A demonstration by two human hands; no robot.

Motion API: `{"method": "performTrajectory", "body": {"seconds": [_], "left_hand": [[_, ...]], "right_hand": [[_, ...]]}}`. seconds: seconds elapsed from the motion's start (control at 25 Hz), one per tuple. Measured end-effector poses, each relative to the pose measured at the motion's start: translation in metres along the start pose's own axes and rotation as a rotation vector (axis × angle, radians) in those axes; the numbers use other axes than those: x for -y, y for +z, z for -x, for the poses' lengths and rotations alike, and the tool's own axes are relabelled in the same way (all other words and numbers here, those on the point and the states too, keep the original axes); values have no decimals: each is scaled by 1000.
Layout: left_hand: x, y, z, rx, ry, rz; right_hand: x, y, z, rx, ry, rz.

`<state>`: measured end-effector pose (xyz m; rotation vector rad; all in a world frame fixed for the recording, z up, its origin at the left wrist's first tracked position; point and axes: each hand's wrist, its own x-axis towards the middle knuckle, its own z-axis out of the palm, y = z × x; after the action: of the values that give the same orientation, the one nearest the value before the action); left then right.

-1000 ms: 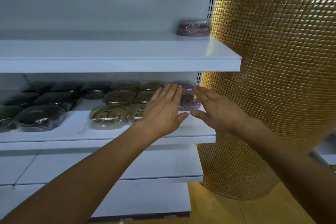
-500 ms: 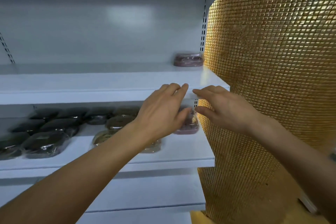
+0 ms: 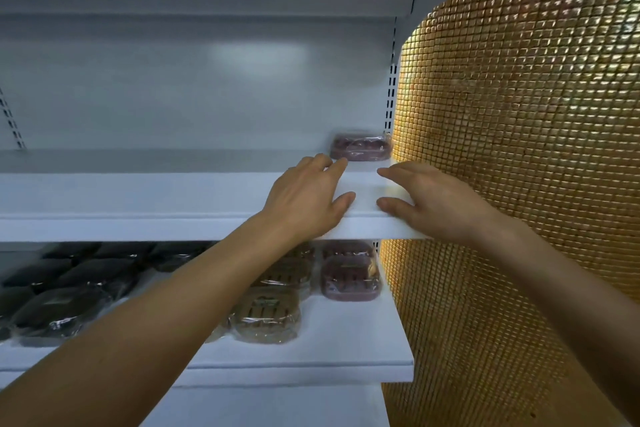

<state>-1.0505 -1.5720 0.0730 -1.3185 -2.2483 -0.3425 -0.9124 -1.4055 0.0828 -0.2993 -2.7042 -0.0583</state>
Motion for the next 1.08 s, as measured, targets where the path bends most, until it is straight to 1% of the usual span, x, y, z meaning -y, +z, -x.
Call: {"method": "performTrajectory", "body": {"seconds": [0.12, 0.32, 0.52, 0.64, 0.72, 0.8, 0.88, 0.96, 1.08], "left_hand": [[4, 13, -26, 12, -23, -8], [10, 37, -75, 67, -81, -46], [19, 65, -117, 113, -146, -89], [25, 71, -146, 148, -170, -112], [25, 76, -162, 177, -197, -116], [26, 86, -169, 188, -207, -65], [29, 95, -171, 199, -212, 39], [33, 98, -171, 207, -202, 89], [32, 96, -171, 196, -198, 101]], "right_hand": [[-15, 5, -26, -19, -15, -12], [-42, 24, -72, 23, -42, 11], [-64, 38, -115, 45, 6, 32], [-75, 43, -136, 32, 30, 32], [-81, 46, -148, 54, 53, 12], [-86, 52, -157, 102, 60, 11], [-91, 61, -164, 119, 62, -39], [-93, 69, -168, 78, 68, -98], [-91, 73, -172, 38, 74, -132]]}}
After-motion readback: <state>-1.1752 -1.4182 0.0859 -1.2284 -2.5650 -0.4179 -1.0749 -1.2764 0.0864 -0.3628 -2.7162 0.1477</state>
